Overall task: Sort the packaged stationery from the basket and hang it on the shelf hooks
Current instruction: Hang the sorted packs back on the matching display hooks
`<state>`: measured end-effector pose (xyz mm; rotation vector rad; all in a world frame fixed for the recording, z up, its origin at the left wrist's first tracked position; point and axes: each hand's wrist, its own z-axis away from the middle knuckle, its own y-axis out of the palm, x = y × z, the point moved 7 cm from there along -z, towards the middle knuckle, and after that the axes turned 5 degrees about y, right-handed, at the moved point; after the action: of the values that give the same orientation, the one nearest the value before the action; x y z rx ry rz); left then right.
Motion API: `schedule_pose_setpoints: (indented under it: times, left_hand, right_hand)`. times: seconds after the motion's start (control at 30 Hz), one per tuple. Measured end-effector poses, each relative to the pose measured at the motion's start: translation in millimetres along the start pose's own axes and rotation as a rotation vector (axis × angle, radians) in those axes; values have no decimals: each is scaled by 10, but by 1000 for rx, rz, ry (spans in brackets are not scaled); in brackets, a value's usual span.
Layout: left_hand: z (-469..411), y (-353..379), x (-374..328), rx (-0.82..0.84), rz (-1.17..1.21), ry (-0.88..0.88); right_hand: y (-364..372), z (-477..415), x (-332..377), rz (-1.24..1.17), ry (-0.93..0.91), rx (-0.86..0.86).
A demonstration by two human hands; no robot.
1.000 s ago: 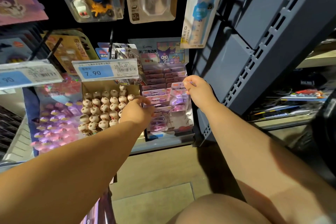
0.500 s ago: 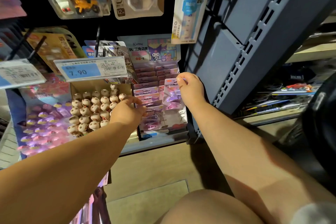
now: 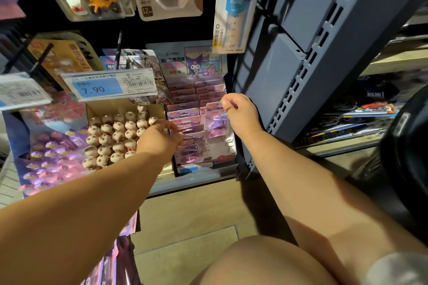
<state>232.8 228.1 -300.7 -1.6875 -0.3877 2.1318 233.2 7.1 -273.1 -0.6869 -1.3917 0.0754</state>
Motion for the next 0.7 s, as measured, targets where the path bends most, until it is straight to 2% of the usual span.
schedule_pose_setpoints:
  times: [0.3, 0.53, 0.7]
  left_hand:
    - [-12, -9, 8, 9, -35, 13]
    - [-15, -8, -5, 11, 12, -13]
    - [-16, -5, 0, 15, 12, -20]
  right_hand:
    - [-35, 98, -45, -23, -9, -167]
    - [84, 1, 40, 64, -33, 29]
    - [86, -34, 30, 64, -30, 45]
